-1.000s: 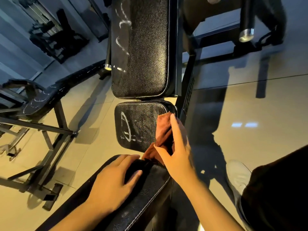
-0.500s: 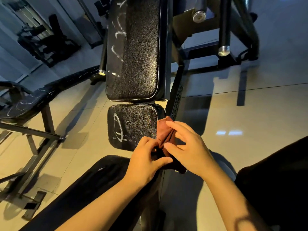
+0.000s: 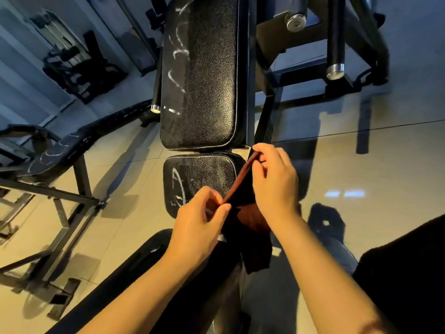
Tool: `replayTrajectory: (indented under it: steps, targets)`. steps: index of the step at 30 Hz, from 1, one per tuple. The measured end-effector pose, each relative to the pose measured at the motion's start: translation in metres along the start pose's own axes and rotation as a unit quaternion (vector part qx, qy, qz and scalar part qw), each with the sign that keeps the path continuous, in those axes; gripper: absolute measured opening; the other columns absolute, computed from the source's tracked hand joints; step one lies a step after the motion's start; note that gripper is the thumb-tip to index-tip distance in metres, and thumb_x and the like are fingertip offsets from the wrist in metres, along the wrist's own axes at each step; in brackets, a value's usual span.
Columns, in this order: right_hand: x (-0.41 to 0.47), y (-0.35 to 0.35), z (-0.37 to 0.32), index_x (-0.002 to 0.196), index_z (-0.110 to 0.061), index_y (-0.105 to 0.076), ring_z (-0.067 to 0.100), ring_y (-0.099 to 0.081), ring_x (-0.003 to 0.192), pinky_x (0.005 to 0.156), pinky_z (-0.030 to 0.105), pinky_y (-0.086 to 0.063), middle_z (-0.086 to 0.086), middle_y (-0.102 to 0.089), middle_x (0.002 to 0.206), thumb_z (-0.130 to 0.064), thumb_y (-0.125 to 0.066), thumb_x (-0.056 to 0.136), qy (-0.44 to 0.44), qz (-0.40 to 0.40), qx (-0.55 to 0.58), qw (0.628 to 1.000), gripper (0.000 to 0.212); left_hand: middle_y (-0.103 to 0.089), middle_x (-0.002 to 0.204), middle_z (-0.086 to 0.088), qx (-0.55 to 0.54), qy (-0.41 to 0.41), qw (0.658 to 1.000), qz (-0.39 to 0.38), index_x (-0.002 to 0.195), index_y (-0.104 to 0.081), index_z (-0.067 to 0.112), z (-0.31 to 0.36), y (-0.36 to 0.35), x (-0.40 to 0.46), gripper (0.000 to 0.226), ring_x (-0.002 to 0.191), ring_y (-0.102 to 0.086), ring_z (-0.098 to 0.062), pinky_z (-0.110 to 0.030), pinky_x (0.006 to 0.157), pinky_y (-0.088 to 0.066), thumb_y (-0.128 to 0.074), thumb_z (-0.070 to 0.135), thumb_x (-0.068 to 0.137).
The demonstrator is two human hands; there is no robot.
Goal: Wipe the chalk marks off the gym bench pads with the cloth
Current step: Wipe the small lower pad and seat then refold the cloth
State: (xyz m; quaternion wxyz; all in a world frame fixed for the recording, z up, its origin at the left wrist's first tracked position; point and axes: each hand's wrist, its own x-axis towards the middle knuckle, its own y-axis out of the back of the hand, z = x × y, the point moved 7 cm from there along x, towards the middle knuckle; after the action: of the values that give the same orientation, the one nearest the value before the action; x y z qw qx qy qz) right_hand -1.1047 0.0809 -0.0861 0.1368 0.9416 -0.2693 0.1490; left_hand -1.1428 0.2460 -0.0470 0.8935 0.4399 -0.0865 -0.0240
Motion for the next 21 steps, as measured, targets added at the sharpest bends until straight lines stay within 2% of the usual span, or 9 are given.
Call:
replayTrajectory:
  steps: [2,4,7,9,11,13,16,19,21]
  targets:
    - [-0.014,-0.031,0.007,0.13,-0.02,-0.058,0.023,-0.062,0.108,0.089,0.016,-0.04,0.005,-0.065,0.121,-0.013,-0.054,0.096,-0.037,-0.026,0.051,0.998,0.035,-0.062,0.071,0.005,-0.007,0.04,0.999,0.022,0.081,-0.057,0.021,-0.018,0.009,0.002,0.013,0.065,-0.059,-0.017,-0.036,0.063,-0.05,-0.066,0.022,0.089]
    - [-0.042,-0.051,0.013,0.146,-0.026,-0.041,0.011,-0.043,0.132,0.098,0.0,-0.02,-0.006,-0.046,0.147,-0.027,-0.045,0.101,-0.068,-0.052,0.073,0.994,0.045,-0.064,0.074,0.006,-0.016,0.065,0.997,0.028,0.081,-0.058,0.021,-0.028,0.012,0.002,0.012,0.065,-0.059,-0.02,-0.039,0.063,-0.05,-0.065,0.024,0.089]
    - [-0.067,-0.066,0.022,0.145,-0.044,-0.014,0.001,-0.016,0.144,0.104,-0.004,-0.004,-0.028,-0.015,0.151,-0.045,-0.029,0.096,-0.104,-0.073,0.114,0.985,0.05,-0.064,0.076,0.005,-0.004,0.067,0.998,0.019,0.083,-0.057,0.024,-0.027,0.006,0.001,0.009,0.063,-0.059,-0.02,-0.042,0.061,-0.051,-0.064,0.026,0.089]
    - [-0.055,-0.069,0.019,0.146,-0.04,-0.016,0.001,-0.016,0.144,0.105,-0.003,-0.003,-0.025,-0.017,0.152,-0.043,-0.028,0.096,-0.085,-0.065,0.106,0.989,0.051,-0.064,0.079,0.008,0.008,0.057,0.998,0.014,0.084,-0.057,0.026,-0.021,0.007,0.002,0.008,0.063,-0.06,-0.017,-0.037,0.061,-0.053,-0.063,0.026,0.089]
    - [-0.032,-0.069,0.012,0.149,-0.026,-0.031,0.004,-0.021,0.145,0.111,0.003,-0.007,-0.017,-0.029,0.151,-0.04,-0.029,0.097,-0.028,-0.065,0.084,0.994,0.054,-0.065,0.079,0.008,-0.012,0.059,0.998,0.025,0.085,-0.058,0.025,-0.016,0.011,0.007,0.008,0.065,-0.062,-0.015,-0.035,0.061,-0.055,-0.063,0.023,0.09]
    - [-0.019,-0.07,0.009,0.146,-0.019,-0.041,0.006,-0.025,0.143,0.113,0.006,-0.011,-0.017,-0.035,0.145,-0.039,-0.031,0.097,0.001,-0.079,0.085,0.993,0.054,-0.065,0.077,0.005,-0.028,0.068,0.997,0.034,0.085,-0.058,0.024,-0.016,0.013,0.01,0.006,0.064,-0.063,-0.016,-0.043,0.062,-0.056,-0.062,0.023,0.09]
    - [-0.035,-0.068,0.016,0.148,-0.017,-0.036,0.006,-0.022,0.145,0.114,0.009,-0.013,-0.014,-0.029,0.153,-0.034,-0.035,0.099,0.023,-0.084,0.084,0.993,0.052,-0.064,0.075,0.006,-0.019,0.092,0.996,0.013,0.084,-0.057,0.027,-0.019,0.011,0.006,0.007,0.056,-0.06,-0.017,-0.043,0.052,-0.054,-0.06,0.029,0.09]
    - [-0.064,-0.062,0.029,0.151,-0.028,-0.023,-0.011,-0.011,0.142,0.113,0.009,-0.014,-0.037,-0.006,0.154,-0.039,-0.032,0.098,0.002,-0.081,0.063,0.995,0.054,-0.064,0.077,0.006,-0.041,0.137,0.989,-0.025,0.081,-0.056,0.026,-0.028,0.006,-0.002,0.011,0.058,-0.064,-0.016,-0.038,0.054,-0.058,-0.062,0.024,0.09]
    - [-0.058,-0.061,0.031,0.15,-0.034,-0.023,-0.018,-0.009,0.138,0.11,0.006,-0.013,-0.042,-0.006,0.149,-0.045,-0.03,0.097,-0.01,-0.094,0.061,0.994,0.055,-0.065,0.077,0.006,-0.057,0.141,0.988,-0.024,0.078,-0.057,0.028,-0.032,0.007,-0.001,0.015,0.066,-0.066,-0.017,-0.039,0.063,-0.06,-0.064,0.021,0.089]
